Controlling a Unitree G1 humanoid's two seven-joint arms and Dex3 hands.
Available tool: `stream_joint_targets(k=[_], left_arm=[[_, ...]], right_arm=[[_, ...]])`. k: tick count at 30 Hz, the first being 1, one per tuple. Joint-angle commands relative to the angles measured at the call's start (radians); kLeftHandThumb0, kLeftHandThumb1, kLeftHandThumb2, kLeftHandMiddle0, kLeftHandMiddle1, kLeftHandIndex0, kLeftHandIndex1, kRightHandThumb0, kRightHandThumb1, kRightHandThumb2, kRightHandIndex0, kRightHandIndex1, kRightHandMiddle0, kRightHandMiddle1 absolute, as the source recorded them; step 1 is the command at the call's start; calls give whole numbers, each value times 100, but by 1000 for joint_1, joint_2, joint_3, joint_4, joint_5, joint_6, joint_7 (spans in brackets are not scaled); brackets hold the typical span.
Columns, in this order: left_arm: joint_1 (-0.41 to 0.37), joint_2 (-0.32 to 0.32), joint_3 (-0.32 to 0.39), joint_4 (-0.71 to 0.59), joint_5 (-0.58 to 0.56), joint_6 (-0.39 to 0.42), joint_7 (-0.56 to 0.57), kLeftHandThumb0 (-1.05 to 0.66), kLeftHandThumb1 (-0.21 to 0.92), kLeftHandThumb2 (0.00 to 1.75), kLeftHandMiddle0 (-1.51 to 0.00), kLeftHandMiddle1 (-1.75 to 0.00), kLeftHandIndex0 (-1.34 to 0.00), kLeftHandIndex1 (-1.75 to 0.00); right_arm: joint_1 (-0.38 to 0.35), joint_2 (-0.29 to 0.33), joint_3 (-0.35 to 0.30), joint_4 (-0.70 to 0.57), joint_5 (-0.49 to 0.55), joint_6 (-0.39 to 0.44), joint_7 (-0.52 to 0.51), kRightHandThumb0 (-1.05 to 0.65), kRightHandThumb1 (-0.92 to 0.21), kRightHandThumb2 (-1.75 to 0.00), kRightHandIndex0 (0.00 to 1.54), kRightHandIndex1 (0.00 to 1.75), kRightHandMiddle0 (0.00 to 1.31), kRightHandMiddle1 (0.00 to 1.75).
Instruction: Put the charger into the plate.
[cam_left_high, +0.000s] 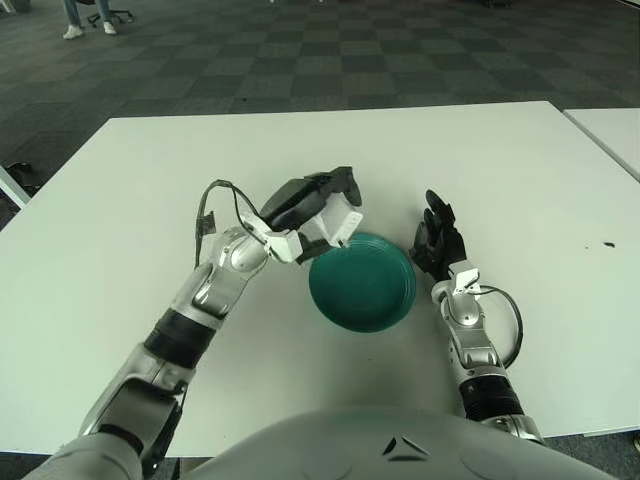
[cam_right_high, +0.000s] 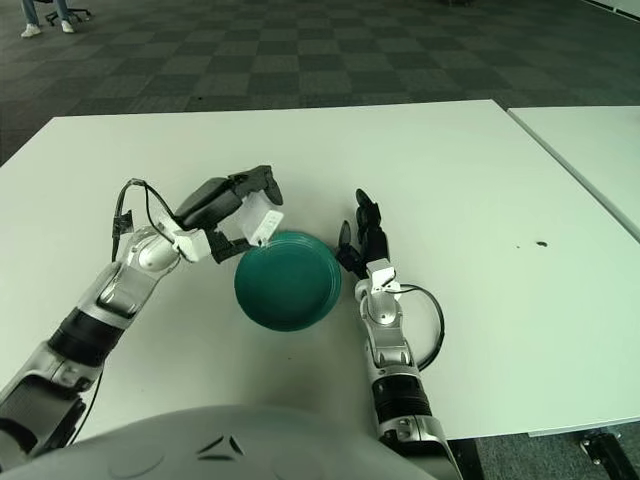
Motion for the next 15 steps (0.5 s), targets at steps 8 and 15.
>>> stream_joint_targets(k=[8,15], left_arm=[[6,13,4,-30,-47,-12,-102,-44,42,118,-110,-175,-53,-175],[17,-7,-20,-21,-46,-39,-129,-45,41,119,-110,-175,-54,-175]], right_arm=[[94,-8,4,71,-9,90,19,-95,-92,-91,2,0,0,12],[88,-16,12,102,-63,36,-27,-95,-92,-92,3,0,0,15]])
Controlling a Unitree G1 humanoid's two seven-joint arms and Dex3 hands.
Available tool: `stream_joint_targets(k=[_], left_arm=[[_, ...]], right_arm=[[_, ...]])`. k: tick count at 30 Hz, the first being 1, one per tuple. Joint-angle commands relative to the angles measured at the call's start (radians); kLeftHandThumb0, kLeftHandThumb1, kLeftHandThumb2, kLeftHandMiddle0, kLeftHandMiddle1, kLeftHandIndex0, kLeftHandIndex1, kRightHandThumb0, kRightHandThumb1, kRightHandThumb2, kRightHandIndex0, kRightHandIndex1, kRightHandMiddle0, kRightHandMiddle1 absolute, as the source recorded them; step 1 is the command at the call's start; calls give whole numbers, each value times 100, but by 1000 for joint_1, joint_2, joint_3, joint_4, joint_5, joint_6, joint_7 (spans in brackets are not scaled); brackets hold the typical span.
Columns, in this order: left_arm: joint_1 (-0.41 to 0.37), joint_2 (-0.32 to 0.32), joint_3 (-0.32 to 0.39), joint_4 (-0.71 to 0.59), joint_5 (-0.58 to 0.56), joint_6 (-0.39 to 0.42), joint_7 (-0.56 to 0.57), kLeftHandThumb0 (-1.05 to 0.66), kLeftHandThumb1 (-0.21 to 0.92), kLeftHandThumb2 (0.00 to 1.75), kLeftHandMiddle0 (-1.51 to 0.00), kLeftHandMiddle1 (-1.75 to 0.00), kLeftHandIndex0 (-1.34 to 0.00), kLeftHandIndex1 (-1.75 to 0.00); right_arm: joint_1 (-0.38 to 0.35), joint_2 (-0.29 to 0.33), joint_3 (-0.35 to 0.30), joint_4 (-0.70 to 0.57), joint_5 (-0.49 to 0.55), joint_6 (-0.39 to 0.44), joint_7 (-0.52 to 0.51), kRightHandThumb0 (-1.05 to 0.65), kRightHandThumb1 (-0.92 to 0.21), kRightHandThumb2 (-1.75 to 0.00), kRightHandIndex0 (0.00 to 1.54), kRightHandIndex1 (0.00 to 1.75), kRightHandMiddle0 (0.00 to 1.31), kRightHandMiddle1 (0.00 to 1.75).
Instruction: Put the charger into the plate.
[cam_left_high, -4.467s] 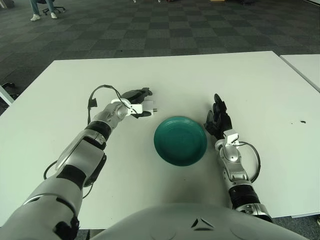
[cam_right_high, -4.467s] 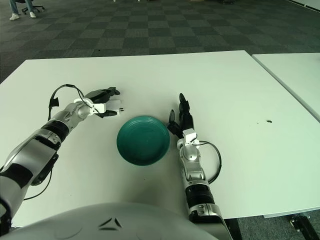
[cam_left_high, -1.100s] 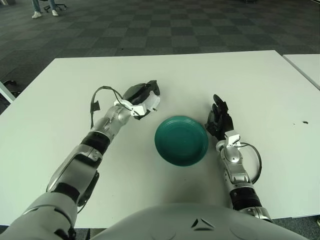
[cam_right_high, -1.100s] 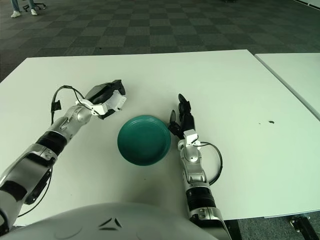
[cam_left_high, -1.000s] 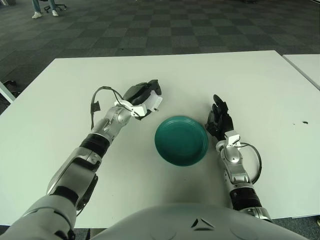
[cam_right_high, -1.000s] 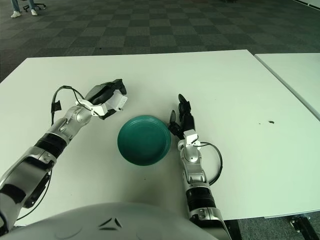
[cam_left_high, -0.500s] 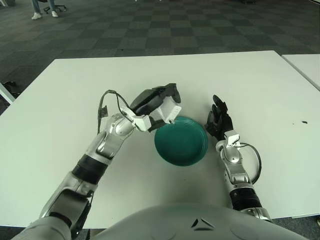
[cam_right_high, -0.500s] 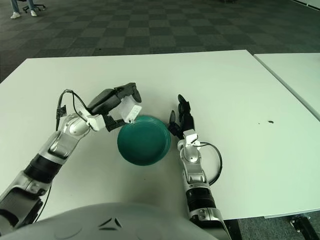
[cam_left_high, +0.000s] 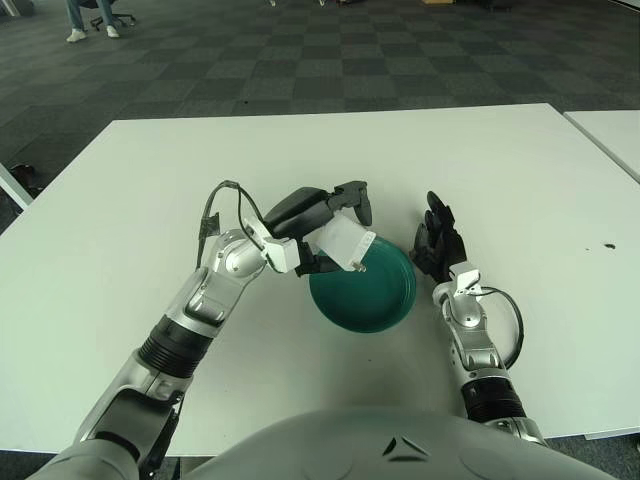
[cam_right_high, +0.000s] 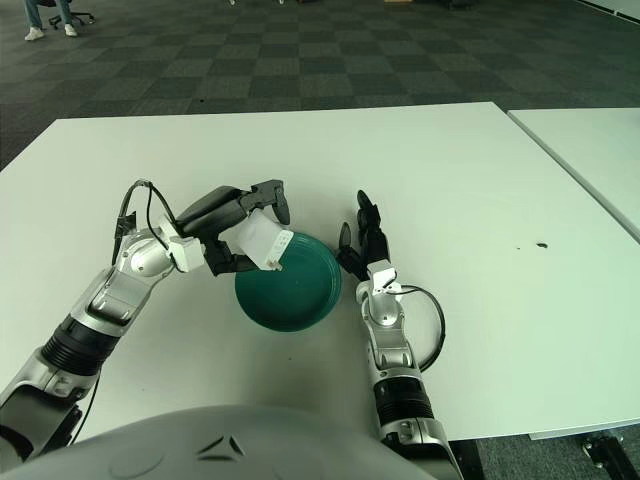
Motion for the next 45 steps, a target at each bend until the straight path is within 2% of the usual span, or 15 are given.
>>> stream_joint_targets(k=[1,4,7,12,18,28,35,42,45], left_arm=[[11,-8,-14,2,-4,-19,-14,-45,41,119,-109,-175,-54,-175],[18,-18,-28,2,6,-26,-16,-45,41,119,-109,-175,-54,-175],[21,-23,-43,0,26,-42,-13,-45,41,119,-108,-175,-54,-175],[14,-15,-65,-1,75,-58,-20,-45,42,118,-102,-175,-53,-175],[-13,-19,-98,63,157,-88,-1,-44,44,116,-94,-175,-52,-175],[-53,-43,-116,155,238,-110,19,-43,48,110,-84,-175,-48,-175],[-71,-51,-127,187,283,-99,16,-41,59,97,-72,-175,-41,-175],[-68,-58,-127,199,309,-61,12,-38,74,74,-59,-175,-34,-171],[-65,-62,-127,206,315,-51,22,-38,80,63,-55,-175,-33,-168]], right_arm=[[81,-14,14,102,-51,50,-29,-96,-92,-92,3,0,0,16],[101,-46,25,71,-100,45,-43,-96,-92,-92,4,1,0,19],[144,-71,41,-29,-167,68,-60,-97,-92,-94,6,1,0,22],[181,-74,68,-138,-243,111,-82,-97,-92,-97,8,1,0,29],[191,-76,92,-166,-288,142,-93,-97,-92,-100,11,2,0,33],[199,-65,100,-219,-266,213,-55,-97,-92,-103,11,0,0,26],[195,-66,109,-238,-266,259,-37,-94,-92,-103,9,0,0,17],[194,-42,78,-224,-144,254,30,-93,-92,-101,8,0,0,14],[180,-18,51,-175,-59,231,65,-92,-92,-97,8,0,0,13]])
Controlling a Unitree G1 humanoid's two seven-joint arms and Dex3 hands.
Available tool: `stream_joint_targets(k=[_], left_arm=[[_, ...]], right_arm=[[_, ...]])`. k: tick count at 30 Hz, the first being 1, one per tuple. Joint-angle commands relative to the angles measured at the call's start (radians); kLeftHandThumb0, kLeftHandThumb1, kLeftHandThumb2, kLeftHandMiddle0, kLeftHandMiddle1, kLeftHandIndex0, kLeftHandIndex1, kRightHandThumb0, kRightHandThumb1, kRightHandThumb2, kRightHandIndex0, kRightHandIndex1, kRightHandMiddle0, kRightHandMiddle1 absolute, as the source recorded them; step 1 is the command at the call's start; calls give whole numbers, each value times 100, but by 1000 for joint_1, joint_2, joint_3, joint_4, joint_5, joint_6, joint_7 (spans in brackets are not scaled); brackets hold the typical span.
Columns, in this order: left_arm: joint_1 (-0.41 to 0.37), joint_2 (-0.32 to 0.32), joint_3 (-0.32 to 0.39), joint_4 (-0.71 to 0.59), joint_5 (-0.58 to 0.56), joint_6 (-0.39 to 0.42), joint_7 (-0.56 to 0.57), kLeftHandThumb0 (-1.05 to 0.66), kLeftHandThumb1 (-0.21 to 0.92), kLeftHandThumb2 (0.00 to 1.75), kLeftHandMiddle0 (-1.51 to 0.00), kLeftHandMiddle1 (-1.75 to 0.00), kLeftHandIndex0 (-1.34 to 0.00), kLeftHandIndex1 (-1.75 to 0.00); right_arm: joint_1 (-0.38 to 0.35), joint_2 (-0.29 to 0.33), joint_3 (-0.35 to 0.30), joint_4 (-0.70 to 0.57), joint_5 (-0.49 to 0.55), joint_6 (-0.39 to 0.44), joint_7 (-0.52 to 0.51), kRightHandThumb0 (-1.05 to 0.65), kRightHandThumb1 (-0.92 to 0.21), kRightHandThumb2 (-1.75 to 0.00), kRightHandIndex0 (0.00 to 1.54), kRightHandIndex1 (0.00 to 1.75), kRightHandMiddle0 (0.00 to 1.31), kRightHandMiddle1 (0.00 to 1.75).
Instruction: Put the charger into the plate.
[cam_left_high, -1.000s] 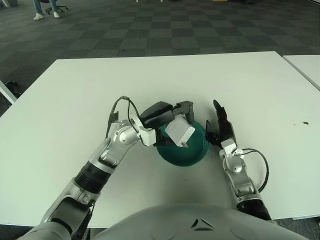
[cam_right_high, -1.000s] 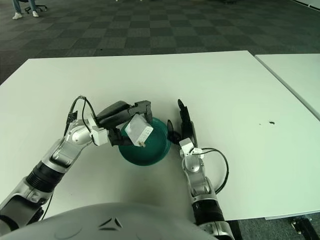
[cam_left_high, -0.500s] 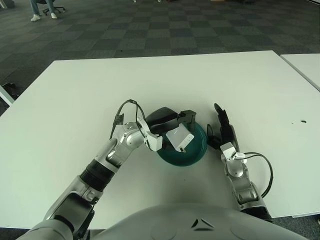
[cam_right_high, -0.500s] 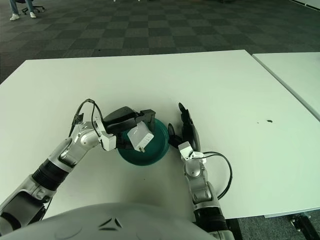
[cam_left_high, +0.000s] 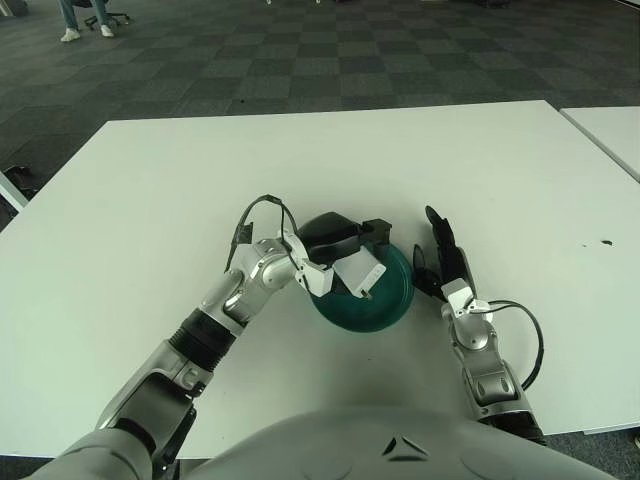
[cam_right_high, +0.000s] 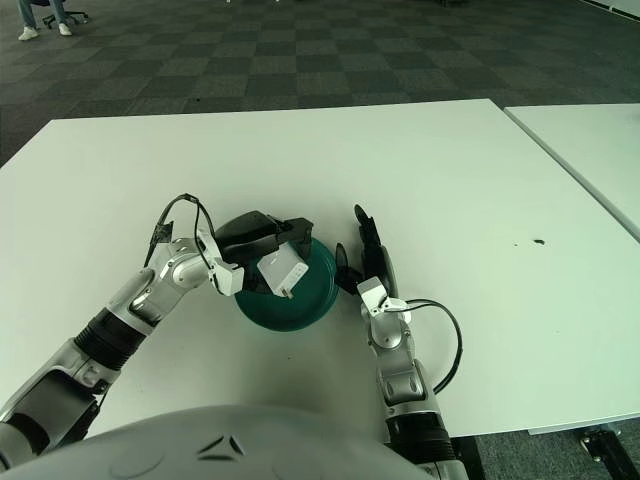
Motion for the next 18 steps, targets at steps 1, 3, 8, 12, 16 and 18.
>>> stream_joint_targets(k=[1,3,8,12,16,18], left_arm=[[-9,-1,3,11,16,19,17,-38,81,61,-54,-175,-33,-167],[-9,-2,2,13,20,22,20,-37,87,49,-45,-175,-31,-165],[-11,11,-8,8,84,41,36,-66,91,47,-34,-127,-20,-137],[-18,26,-19,-4,156,49,59,-82,92,58,-32,-92,-14,-118],[-14,24,-15,-13,183,61,73,-89,92,69,-30,-66,-10,-106],[-10,19,-12,-15,188,70,84,-92,92,73,-30,-57,-9,-102]], right_arm=[[17,39,-30,125,115,17,62,-92,-92,-96,8,0,0,13],[4,49,-43,162,149,-3,71,-92,-92,-93,7,0,0,14],[-30,77,-79,242,215,-57,75,-90,-92,-87,7,0,0,16],[-43,75,-81,282,201,-116,62,-87,-92,-84,6,0,0,20],[-53,60,-73,333,160,-200,37,-85,-92,-83,6,0,0,20],[-47,44,-64,345,123,-242,15,-85,-92,-84,6,0,0,19]])
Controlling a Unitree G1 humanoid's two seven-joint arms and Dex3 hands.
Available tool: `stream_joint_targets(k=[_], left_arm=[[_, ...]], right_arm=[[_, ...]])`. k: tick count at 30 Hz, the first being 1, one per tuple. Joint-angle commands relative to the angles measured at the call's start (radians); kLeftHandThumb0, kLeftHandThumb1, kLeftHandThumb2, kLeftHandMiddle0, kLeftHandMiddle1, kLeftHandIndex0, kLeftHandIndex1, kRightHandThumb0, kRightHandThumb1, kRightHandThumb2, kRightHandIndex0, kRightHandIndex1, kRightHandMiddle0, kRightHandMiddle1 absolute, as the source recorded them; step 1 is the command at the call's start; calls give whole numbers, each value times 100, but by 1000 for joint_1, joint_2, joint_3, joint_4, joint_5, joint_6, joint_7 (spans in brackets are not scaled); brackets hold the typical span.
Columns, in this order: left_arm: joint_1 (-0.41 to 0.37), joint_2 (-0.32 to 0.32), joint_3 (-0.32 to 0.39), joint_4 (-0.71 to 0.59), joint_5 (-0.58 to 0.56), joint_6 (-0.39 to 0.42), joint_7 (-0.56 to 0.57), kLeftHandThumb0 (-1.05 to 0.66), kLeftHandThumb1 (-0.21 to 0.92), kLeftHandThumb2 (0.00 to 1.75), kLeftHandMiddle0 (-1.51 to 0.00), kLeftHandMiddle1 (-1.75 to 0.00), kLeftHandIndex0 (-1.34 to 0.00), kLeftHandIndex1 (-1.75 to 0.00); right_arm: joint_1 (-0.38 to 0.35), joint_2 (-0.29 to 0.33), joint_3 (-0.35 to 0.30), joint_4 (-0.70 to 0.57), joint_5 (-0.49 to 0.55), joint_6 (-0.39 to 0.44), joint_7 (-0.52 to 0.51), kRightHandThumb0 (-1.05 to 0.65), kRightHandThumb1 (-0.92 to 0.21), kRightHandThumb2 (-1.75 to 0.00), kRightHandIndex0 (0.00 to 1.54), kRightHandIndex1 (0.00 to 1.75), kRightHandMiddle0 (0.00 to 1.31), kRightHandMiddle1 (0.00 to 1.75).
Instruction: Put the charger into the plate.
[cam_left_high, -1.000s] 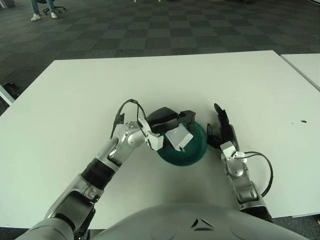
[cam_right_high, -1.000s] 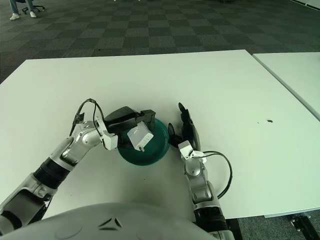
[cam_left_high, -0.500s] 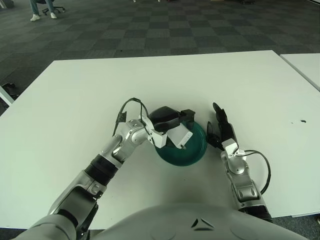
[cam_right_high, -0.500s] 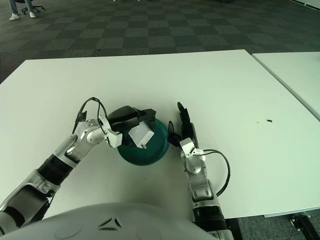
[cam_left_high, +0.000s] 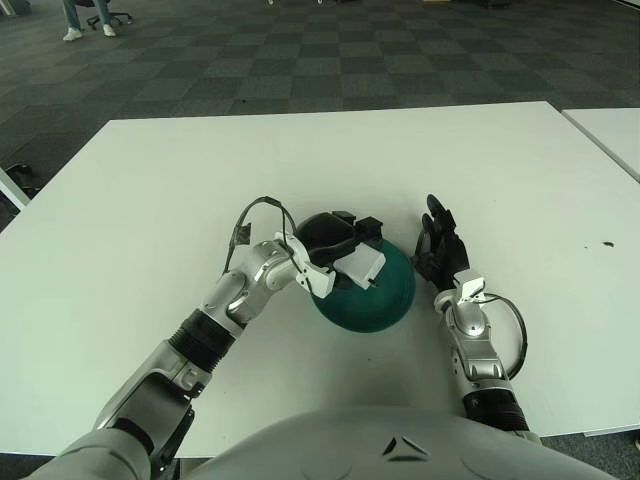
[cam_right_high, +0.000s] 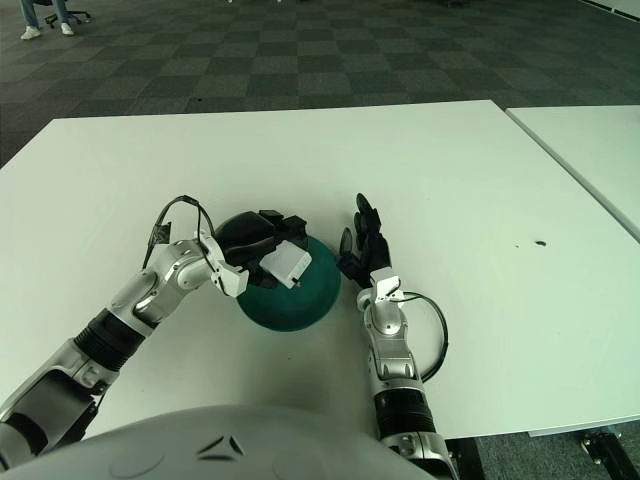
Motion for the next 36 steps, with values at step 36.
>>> stream_joint_targets(k=[36], left_arm=[[80,-18,263,13,-584,-23,-80,-105,92,82,-19,0,0,-52]], right_arm=[[24,-6,36,107,-98,133,-83,-93,-92,-95,7,1,0,17]])
